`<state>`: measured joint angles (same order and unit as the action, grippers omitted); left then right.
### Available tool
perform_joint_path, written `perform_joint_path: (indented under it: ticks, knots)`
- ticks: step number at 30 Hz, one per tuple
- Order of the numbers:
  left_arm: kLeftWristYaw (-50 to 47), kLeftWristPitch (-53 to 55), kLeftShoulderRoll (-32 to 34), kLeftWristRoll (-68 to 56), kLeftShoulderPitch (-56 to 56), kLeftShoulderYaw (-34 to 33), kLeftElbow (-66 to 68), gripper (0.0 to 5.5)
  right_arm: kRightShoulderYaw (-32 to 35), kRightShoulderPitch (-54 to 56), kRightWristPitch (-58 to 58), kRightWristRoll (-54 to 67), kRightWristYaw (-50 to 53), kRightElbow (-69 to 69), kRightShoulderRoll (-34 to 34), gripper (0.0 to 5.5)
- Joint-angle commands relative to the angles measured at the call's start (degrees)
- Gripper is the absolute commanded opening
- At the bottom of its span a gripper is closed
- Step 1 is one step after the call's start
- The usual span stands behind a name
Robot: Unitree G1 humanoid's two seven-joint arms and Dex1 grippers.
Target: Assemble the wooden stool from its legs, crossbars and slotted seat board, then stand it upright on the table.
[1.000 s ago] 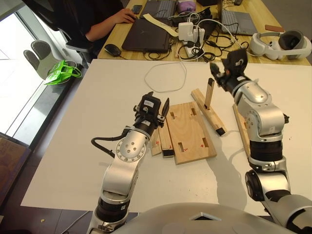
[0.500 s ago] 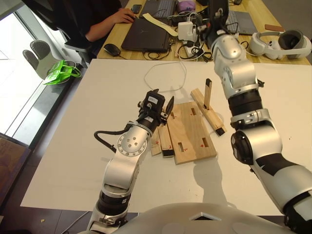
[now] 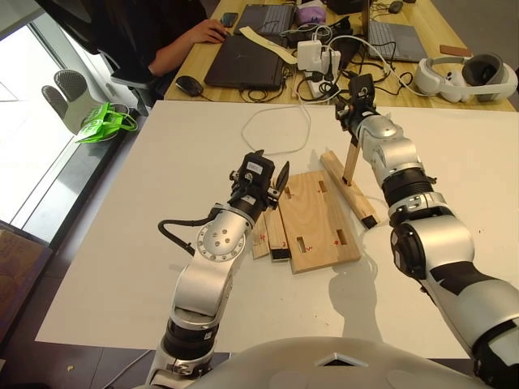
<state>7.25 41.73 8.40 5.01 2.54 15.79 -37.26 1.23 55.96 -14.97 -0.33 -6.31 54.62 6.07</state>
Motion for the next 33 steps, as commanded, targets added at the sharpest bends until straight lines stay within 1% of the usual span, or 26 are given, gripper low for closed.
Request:
perform_joint_path:
  ticks: [1,3,5,9,12,15,18,22,23,25,27,28,29,30,33]
  knots:
    - [-0.6,0.4,-0.5,0.4,-0.3,0.1,-0.3,2.73,-1.0,-5.2,-2.9,-0.7,-1.2,0.8,-0.3,2.02]
    - [-0.7,0.3,-0.5,0.5,-0.2,0.1,-0.2,2.73,-0.3,-5.0,-1.3,0.2,-1.3,-2.5,-0.6,2.02]
    - [-0.7,0.3,-0.5,0.5,-0.1,0.0,-0.2,2.73,2.0,-5.3,0.1,3.2,-1.7,-8.6,-1.6,2.02]
    - [-0.6,0.4,-0.3,0.5,-0.3,-0.3,-0.8,2.73,9.7,-6.8,2.2,12.3,-0.1,-27.2,-3.2,2.02]
    - [-1.0,0.7,-0.4,0.6,-1.1,-0.4,-1.6,2.73,14.3,-7.8,1.6,15.5,3.2,-35.4,-1.8,2.02]
    - [-1.3,0.9,-0.6,0.7,-1.5,-0.1,-2.0,2.73,15.2,-10.5,-1.5,13.0,6.8,-37.0,1.3,2.02]
    - [-1.1,1.0,-0.4,0.6,-1.4,0.0,-2.1,2.73,14.1,-14.1,-8.0,10.7,9.4,-35.5,2.8,2.02]
    - [-0.2,1.3,0.3,0.2,-0.9,-0.2,-1.9,2.73,12.8,-18.1,-14.2,11.7,10.6,-35.9,-0.9,2.02]
    - [0.0,1.3,0.4,0.2,-0.8,-0.3,-1.8,2.73,11.0,-19.1,-17.6,12.5,9.0,-37.2,-2.2,2.02]
    - [0.2,1.2,0.5,0.1,-0.6,-0.3,-1.6,2.73,2.4,-22.7,-25.3,14.3,0.9,-43.5,-2.7,2.02]
    - [0.1,1.2,0.5,0.1,-0.5,-0.3,-1.6,2.73,-5.4,-26.4,-32.2,17.2,-6.6,-51.7,-1.6,2.02]
    - [0.0,1.2,0.4,0.1,-0.5,-0.3,-1.6,2.73,-8.2,-27.9,-34.9,19.1,-9.9,-56.5,-0.6,2.02]
    - [-0.1,1.2,0.3,0.2,-0.6,-0.3,-1.6,2.73,-9.6,-28.4,-36.8,20.5,-11.9,-60.6,-0.1,2.02]
    - [-0.3,1.2,0.2,0.3,-0.8,-0.2,-1.7,2.73,-9.7,-28.2,-37.5,21.2,-12.7,-63.0,0.1,2.02]
    - [-0.7,1.1,0.0,0.4,-1.0,-0.1,-1.7,2.73,-5.1,-22.7,-33.6,19.9,-9.6,-62.8,-0.4,2.02]
